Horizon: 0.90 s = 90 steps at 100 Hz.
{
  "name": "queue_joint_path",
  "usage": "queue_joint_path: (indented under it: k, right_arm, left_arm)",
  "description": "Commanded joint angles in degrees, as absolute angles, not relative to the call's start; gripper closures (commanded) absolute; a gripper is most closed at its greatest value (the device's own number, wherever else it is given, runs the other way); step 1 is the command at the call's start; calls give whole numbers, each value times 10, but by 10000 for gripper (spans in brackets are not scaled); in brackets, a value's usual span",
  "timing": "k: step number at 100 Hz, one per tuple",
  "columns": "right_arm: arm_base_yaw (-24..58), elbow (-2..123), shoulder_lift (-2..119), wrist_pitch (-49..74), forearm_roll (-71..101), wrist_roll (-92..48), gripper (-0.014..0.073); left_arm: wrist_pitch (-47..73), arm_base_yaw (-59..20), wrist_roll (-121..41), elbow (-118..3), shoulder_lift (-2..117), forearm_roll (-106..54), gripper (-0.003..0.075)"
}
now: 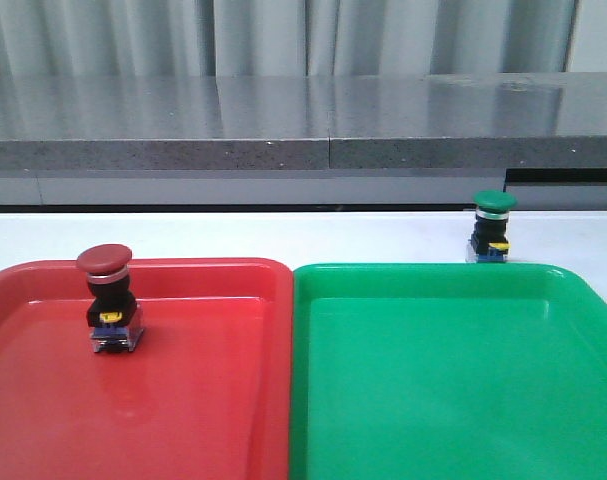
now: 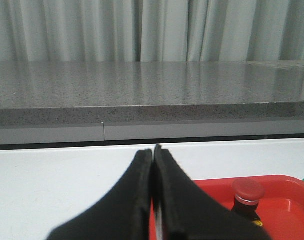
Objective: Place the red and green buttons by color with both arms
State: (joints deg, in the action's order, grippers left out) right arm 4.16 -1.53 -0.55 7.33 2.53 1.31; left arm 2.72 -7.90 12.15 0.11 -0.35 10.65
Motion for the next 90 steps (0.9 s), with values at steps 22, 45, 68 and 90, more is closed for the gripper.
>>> queue_joint_path:
  k: [22,45,68,90]
  right_arm:
    - [39,30,-16,30,34,11,660]
    - [39,159,-13,148,38,11,660]
    - [39,318,64,385,38,11,660]
    - [39,416,193,482,43,11,660]
  left_arm:
    - [-21,-79,121,25,-21,106,739]
    - [-21,-79,121,25,-21,106,740]
    - [-21,-79,121,25,-21,106,739]
    - [-21,-79,121,25,-21,106,739]
